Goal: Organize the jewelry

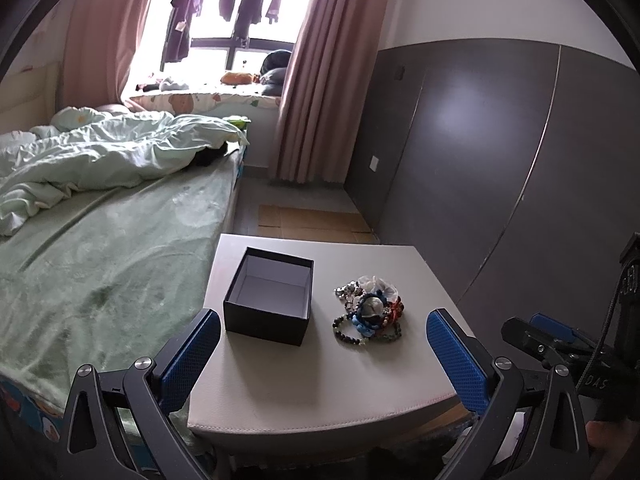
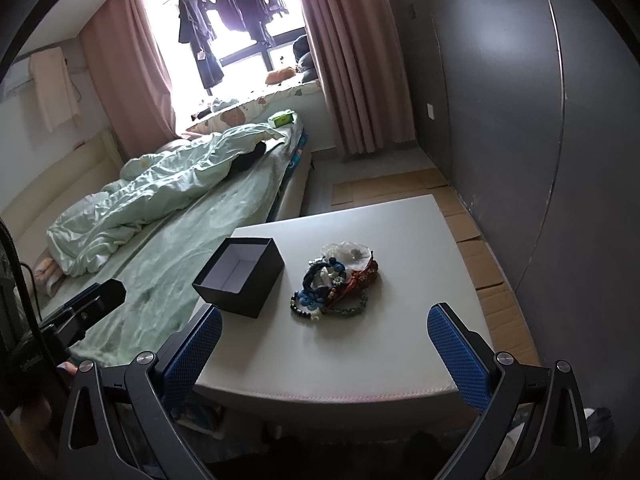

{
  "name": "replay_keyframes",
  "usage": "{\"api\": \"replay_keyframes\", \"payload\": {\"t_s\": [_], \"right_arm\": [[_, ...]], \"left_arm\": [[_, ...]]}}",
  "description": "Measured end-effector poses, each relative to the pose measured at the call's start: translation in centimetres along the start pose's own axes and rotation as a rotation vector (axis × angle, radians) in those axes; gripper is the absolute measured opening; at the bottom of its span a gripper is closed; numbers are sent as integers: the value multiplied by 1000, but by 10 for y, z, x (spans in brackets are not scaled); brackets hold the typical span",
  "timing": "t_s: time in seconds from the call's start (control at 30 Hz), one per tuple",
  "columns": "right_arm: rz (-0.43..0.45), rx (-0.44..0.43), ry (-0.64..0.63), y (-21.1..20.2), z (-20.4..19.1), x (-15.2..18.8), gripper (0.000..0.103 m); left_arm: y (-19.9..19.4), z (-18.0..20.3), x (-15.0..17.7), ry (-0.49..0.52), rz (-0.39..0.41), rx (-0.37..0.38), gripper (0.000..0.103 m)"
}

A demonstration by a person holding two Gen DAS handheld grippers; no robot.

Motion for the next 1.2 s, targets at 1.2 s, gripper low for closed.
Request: {"api": "replay_keyframes", "payload": {"t_s": [1.2], "right_arm": [[-18,2,61,11,12,-10,103]], "left_arm": [[22,6,-15,-25,-20,16,103]]}}
Point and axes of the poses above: each gripper's, at about its wrist camera, not at the fingertips, and y roughly the way its jaws point, z to its right, x to its underside, the point moved 10 cm from there along y, roughly the way its jaws point, and after that the axes turned 7 degrees about -y, right-handed, at the moved point
